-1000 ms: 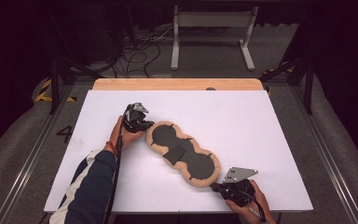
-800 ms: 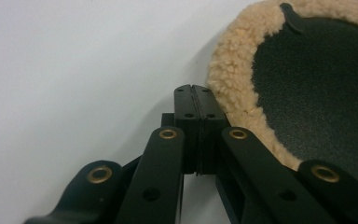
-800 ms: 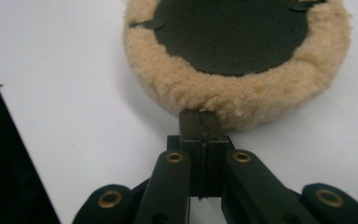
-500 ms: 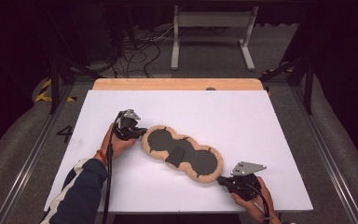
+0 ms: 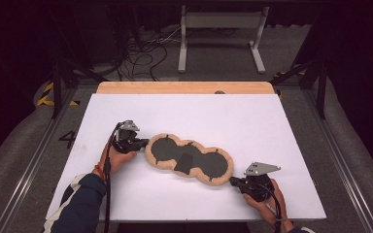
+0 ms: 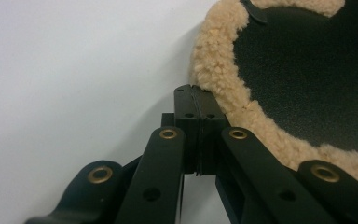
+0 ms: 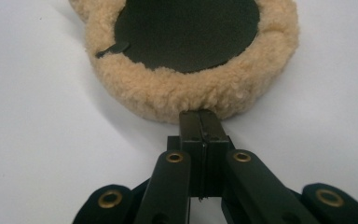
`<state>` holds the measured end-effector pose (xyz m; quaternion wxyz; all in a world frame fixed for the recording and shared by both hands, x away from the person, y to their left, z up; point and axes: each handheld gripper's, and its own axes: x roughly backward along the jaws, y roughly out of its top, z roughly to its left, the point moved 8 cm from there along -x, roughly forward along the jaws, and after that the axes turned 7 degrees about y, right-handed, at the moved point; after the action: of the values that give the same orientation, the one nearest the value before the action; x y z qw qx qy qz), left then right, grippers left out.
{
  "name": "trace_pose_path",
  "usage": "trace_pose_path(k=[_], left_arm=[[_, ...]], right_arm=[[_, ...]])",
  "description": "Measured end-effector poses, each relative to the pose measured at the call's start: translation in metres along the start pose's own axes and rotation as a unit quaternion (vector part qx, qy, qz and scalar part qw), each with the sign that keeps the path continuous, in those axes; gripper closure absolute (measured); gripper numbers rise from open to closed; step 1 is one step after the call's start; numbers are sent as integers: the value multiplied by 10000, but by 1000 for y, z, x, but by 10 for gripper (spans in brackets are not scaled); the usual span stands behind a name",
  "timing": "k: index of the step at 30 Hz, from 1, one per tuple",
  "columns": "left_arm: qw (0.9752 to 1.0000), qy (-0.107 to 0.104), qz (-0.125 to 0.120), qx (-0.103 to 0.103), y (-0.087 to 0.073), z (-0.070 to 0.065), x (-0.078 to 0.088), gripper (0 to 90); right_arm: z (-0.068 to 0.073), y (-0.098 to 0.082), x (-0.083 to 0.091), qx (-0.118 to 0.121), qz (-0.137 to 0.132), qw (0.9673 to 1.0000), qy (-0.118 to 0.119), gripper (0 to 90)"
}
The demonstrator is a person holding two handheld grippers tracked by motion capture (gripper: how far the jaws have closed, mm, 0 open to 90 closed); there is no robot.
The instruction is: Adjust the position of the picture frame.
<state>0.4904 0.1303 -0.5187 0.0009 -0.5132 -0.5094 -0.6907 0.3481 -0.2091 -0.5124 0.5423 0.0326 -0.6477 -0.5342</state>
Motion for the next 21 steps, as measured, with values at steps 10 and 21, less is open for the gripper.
trace_pose_path(k=[10,21], left_arm=[[9998,18,-166,61,-10,-5,6,899],[9997,72,-184,117,-20,-14,15,899]], right_arm=[[-11,4,-1,-52,-23,10000,-78,900],[-26,10,-3,-165,-67,9996,-205,900]])
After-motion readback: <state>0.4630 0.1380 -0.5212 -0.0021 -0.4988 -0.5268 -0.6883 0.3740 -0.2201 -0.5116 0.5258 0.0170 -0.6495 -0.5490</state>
